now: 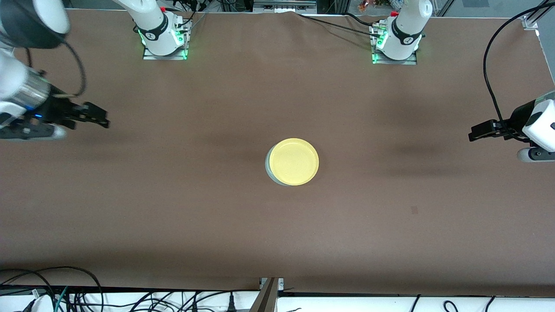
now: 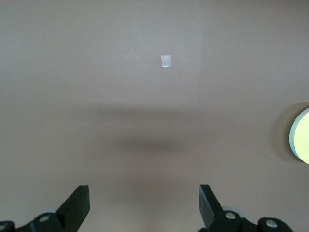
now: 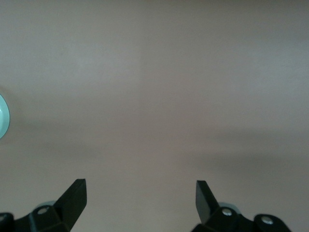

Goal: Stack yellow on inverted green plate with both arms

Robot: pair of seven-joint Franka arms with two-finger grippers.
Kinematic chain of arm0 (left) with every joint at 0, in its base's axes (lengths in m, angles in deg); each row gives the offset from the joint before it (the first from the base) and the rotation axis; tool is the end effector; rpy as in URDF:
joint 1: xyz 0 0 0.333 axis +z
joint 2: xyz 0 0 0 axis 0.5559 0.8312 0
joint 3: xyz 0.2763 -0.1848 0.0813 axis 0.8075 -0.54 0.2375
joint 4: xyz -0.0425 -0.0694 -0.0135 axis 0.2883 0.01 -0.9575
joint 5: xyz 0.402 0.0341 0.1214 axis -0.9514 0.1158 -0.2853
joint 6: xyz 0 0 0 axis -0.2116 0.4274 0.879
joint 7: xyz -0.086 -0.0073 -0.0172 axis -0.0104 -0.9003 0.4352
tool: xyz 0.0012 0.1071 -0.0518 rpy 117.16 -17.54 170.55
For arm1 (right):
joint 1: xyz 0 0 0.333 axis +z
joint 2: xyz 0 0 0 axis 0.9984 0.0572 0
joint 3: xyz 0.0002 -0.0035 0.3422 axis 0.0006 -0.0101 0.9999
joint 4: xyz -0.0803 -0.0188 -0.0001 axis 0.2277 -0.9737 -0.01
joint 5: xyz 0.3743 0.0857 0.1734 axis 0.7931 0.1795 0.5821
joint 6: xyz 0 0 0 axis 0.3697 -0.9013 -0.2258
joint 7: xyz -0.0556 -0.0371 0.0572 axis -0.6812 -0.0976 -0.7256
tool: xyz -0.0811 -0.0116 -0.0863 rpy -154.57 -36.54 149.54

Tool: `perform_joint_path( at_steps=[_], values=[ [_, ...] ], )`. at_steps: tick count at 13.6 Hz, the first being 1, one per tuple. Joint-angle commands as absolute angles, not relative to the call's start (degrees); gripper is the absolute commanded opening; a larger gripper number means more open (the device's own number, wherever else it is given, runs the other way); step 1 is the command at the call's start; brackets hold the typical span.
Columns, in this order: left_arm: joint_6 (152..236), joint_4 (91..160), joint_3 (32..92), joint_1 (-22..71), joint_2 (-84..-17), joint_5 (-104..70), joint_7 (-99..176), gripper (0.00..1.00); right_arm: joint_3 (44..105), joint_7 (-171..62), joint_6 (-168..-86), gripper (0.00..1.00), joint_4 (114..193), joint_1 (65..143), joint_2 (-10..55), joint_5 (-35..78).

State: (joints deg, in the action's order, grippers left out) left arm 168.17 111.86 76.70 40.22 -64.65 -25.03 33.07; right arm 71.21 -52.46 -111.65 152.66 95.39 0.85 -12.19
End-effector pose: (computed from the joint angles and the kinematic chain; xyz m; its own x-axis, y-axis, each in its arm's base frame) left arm 0.6427 0.0335 0.5518 0.9910 0.0670 -0.1159 0.0707 -0.9971 0.0285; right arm 0.6014 0.0042 0.5679 0.9990 0.0419 0.0135 0.0425 -0.9978 -0.0509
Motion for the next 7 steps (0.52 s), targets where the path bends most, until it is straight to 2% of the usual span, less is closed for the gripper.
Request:
perform_joint_path(
  at_steps=[1,7],
  values=[
    [167.64,110.76,76.86,40.27,-64.40,-24.57,33.38,1.00,80.80,-52.77,-110.33,1.00,153.46,87.27,-3.73,-16.54],
    [167.64,110.76,76.86,40.19,-64.31,-24.57,33.37,1.00,80.65,-51.53,-110.24,1.00,153.73,85.76,-3.83,-16.21]
  ],
)
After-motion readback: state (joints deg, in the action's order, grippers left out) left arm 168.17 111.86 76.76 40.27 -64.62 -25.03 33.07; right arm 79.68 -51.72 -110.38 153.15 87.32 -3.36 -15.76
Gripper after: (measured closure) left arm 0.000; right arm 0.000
